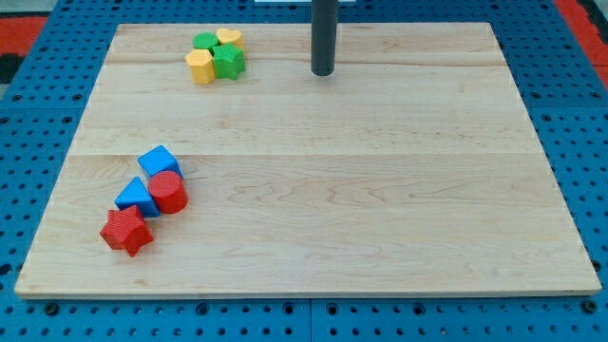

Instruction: Move green star along with yellow hexagon towards left

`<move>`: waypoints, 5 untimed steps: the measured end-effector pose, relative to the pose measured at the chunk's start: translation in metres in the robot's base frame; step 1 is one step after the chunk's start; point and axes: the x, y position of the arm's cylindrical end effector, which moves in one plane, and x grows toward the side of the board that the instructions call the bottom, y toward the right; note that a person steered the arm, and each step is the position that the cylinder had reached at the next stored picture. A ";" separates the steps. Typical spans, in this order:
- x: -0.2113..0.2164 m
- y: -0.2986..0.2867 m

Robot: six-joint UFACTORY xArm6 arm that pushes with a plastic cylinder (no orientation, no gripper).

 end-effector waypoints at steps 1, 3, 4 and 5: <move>0.011 -0.021; 0.006 -0.075; -0.019 -0.071; -0.034 -0.071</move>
